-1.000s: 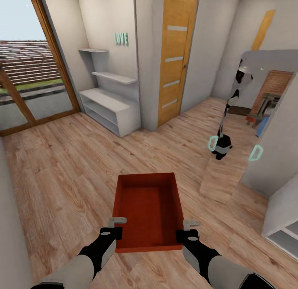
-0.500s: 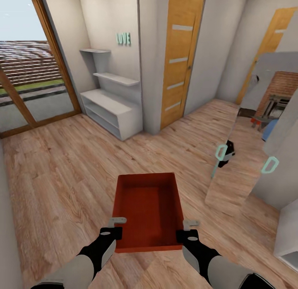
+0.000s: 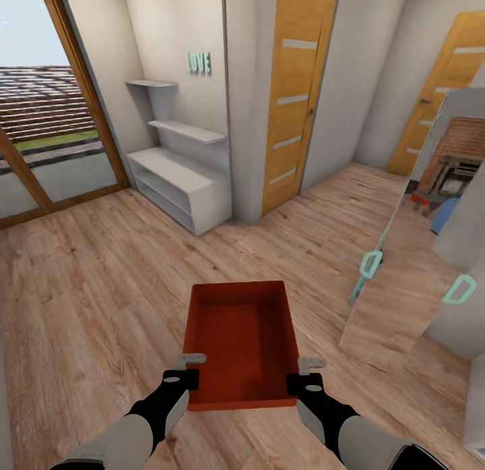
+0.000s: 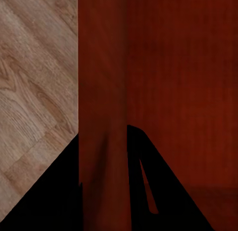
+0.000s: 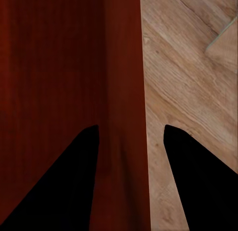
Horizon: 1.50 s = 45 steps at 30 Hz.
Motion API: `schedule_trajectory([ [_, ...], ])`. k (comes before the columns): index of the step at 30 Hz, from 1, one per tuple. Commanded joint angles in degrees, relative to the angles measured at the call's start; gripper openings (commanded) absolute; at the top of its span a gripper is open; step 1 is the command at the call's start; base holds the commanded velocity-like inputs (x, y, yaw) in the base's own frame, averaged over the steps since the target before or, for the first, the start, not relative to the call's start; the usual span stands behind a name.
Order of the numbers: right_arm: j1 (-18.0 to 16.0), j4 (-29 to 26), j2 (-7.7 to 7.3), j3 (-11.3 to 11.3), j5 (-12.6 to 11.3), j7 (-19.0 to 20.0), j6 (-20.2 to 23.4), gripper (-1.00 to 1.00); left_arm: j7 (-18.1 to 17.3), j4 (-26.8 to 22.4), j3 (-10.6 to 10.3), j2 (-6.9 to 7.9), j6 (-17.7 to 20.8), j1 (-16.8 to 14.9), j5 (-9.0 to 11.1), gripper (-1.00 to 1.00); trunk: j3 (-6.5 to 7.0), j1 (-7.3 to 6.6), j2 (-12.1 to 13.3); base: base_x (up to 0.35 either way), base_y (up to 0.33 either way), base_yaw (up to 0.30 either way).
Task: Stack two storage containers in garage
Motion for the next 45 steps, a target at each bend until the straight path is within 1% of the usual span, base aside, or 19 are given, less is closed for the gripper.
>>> schedule_trajectory([
  [1, -0.1, -0.4, -1.12, -2.0, 0.2, -0.1, -1.6, -1.0, -4.2, -0.1, 1.6, 5.56, 0.3, 0.0, 2.8, -1.0, -0.1, 0.06, -0.1, 0.324, 0.0, 0.0],
  [45, -0.1, -0.4, -1.14, -2.0, 0.2, -0.1, -1.6, -1.0, -4.2, -0.1, 1.6, 5.56, 0.3, 0.0, 2.8, -1.0, -0.1, 0.06, -0.1, 0.324, 0.0, 0.0],
])
